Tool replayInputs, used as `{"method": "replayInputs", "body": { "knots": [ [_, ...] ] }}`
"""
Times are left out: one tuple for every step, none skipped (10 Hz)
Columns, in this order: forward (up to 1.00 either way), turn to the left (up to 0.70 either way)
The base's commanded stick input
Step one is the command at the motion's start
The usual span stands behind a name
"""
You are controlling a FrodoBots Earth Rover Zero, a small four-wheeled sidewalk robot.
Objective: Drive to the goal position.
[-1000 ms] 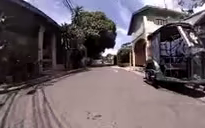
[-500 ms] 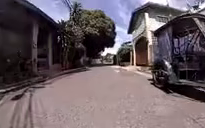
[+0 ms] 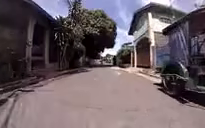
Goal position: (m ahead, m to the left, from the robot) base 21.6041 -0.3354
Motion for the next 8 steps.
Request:
{"method": "replayInputs", "body": {
  "knots": [
    [0.85,0.0],
    [0.85,0.0],
    [0.85,-0.31],
    [0.85,-0.34],
    [0.85,-0.34],
    [0.85,-0.25],
    [0.85,-0.04],
    [0.85,0.0]
  ]
}}
